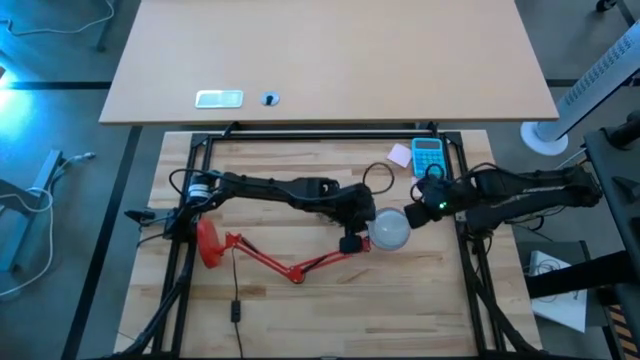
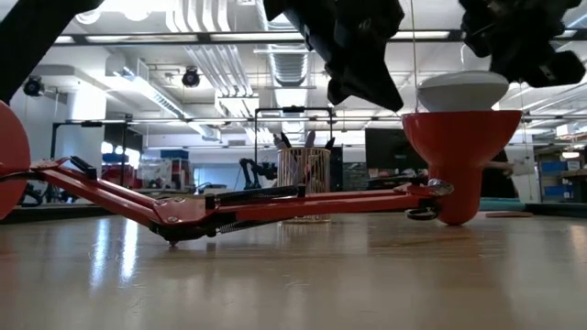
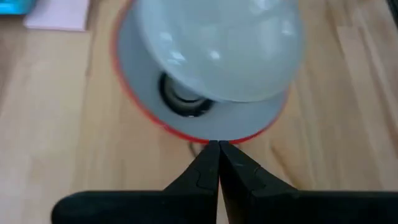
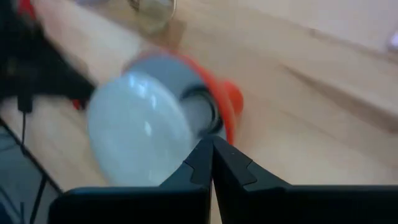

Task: Screw lightbulb
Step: Remove the light bulb from the lamp

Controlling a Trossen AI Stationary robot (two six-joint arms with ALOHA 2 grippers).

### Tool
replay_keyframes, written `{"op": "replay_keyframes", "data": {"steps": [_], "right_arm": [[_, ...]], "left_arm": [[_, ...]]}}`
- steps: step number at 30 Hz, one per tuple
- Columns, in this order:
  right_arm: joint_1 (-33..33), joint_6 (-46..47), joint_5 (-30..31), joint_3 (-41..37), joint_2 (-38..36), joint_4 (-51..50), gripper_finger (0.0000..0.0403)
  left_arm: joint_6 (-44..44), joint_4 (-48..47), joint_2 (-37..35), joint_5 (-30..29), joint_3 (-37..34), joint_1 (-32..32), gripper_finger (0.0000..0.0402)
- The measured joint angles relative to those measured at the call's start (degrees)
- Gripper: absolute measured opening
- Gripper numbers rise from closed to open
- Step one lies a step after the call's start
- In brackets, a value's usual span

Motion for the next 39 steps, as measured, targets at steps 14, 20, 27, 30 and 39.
{"op": "replay_keyframes", "data": {"steps": [14, 20, 27, 30, 39], "right_arm": [[13.6, 15.4, -0.9, 0.3, 6.5, -0.6, 0.0], [10.1, 12.6, 1.8, 0.3, 6.3, -0.7, 0.0], [2.1, 3.6, 3.7, 0.5, 2.5, -0.9, 0.0], [0.0, 0.7, 3.4, 0.6, 0.8, -1.2, 0.0], [9.0, 8.1, -0.2, 1.4, -0.8, -5.0, 0.0]], "left_arm": [[6.9, 6.8, -0.2, -0.2, 0.0, 2.3, 0.0], [6.2, 7.0, 0.1, 0.0, 0.0, 1.1, 0.0], [3.9, 6.7, 0.2, 0.1, 0.0, -1.8, 0.0], [2.3, 4.1, -0.1, 0.3, 0.0, -2.1, 0.0], [5.2, 1.5, -2.0, -0.4, 0.0, 1.1, 0.0]]}}
